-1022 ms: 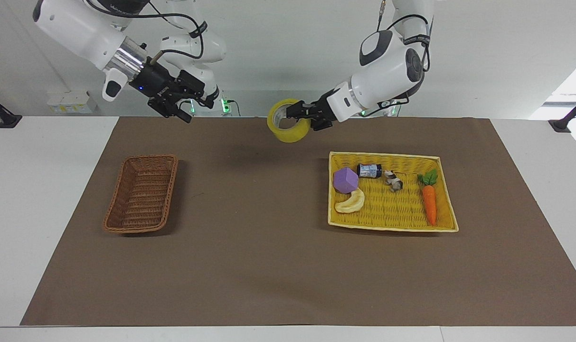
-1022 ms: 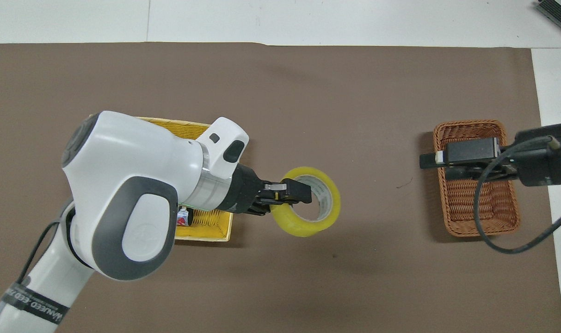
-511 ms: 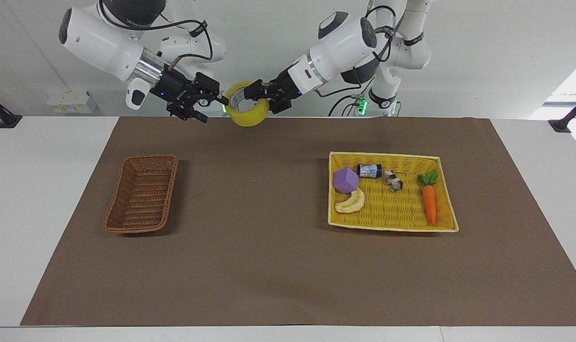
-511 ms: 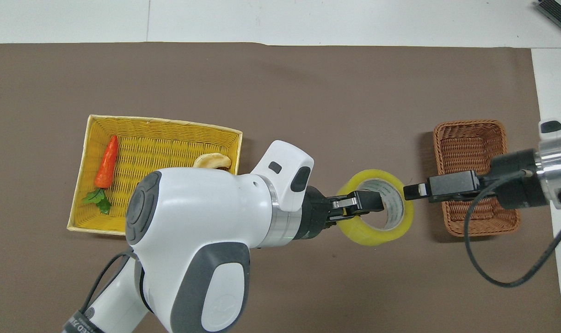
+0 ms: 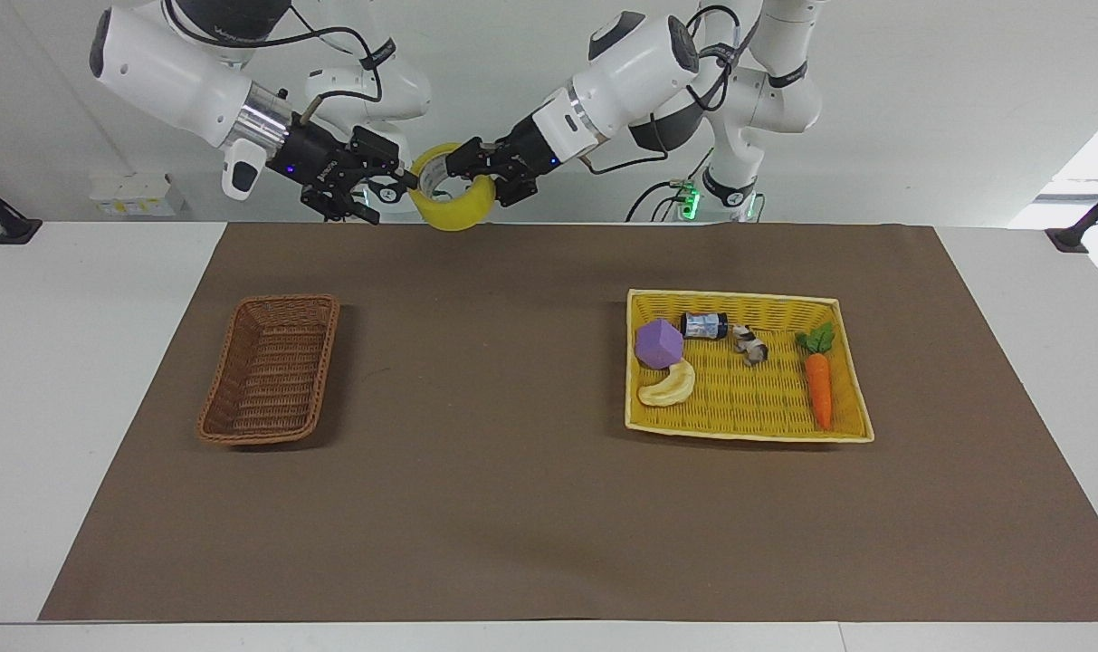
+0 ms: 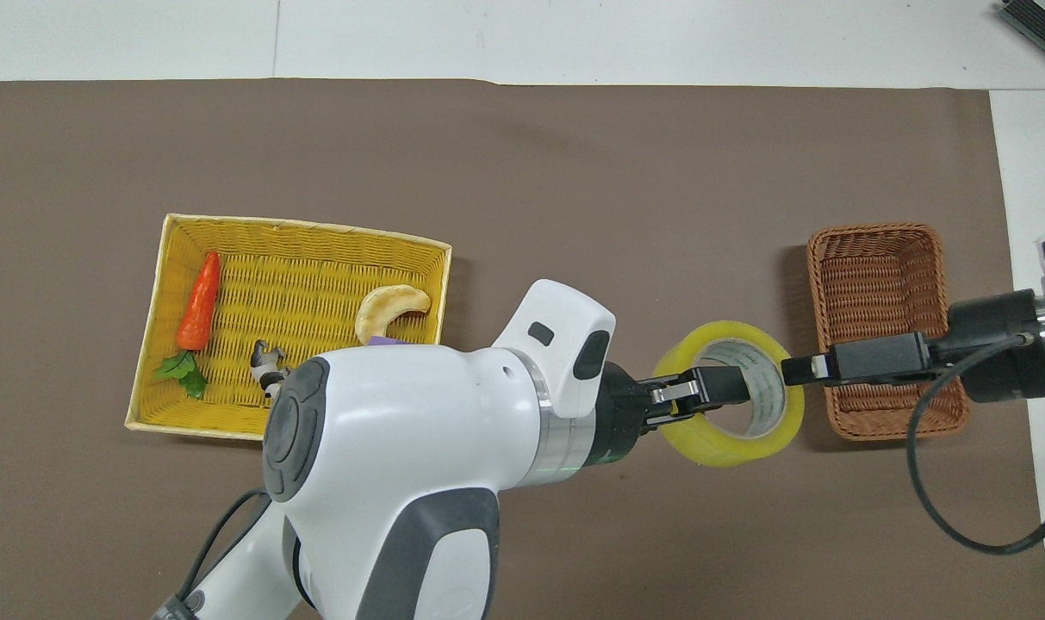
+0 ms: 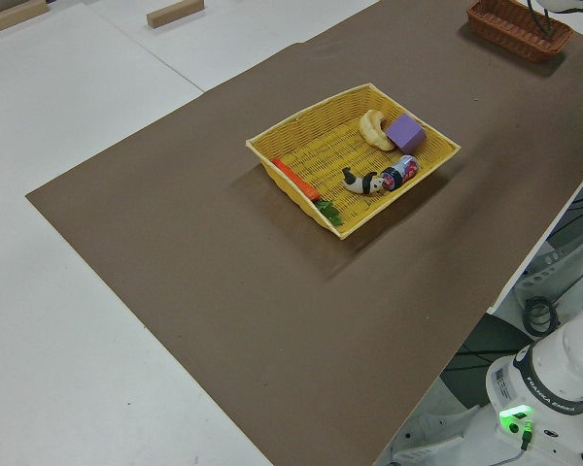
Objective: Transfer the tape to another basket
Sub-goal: 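Carry the tape to the right gripper while the right gripper grasps it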
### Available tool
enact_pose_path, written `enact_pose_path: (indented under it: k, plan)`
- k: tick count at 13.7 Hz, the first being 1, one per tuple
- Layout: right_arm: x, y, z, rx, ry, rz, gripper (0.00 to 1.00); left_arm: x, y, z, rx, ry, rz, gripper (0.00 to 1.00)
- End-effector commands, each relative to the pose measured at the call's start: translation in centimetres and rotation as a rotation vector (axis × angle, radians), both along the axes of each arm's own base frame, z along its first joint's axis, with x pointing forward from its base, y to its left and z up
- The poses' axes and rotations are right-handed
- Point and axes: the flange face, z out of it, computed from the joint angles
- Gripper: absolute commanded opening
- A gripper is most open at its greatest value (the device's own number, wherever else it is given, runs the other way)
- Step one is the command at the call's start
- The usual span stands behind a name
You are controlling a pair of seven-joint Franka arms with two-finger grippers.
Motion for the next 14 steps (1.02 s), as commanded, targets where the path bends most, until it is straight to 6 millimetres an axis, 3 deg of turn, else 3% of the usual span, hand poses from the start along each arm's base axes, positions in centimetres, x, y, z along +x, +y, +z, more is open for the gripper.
enact_pose_path:
  k: [1, 4, 9, 10, 11, 12, 14]
  plan:
    - [-0.7, 0.5, -0.4, 0.019, 0.034, -0.013, 1.00, -0.4, -0.9, 1.2, -0.027, 0.000, 0.011, 0.00]
    - [-1.2, 1.7, -0.2, 0.015, 0.081, -0.017, 1.00, -0.6, -0.9, 1.1, -0.023, 0.001, -0.001, 0.00]
    - [-1.2, 1.3, 0.0, 0.039, 0.097, -0.017, 1.00, -0.6, -0.9, 0.9, -0.019, 0.002, -0.004, 0.00]
    - [-1.2, 1.3, 0.0, 0.036, 0.092, -0.013, 0.93, -0.7, -1.0, 0.9, -0.019, 0.001, -0.007, 0.00]
    - [-1.4, 1.5, 0.1, 0.033, 0.097, -0.012, 0.62, -0.7, -1.0, 0.8, -0.018, 0.002, -0.007, 0.00]
    - [-1.6, 1.7, -0.1, 0.023, 0.110, -0.012, 0.43, -0.7, -1.0, 0.9, -0.019, 0.001, -0.007, 0.00]
    - [-1.8, 2.2, -0.2, 0.008, 0.130, -0.021, 0.15, -1.0, -1.3, 1.2, -0.025, -0.005, -0.010, 0.00]
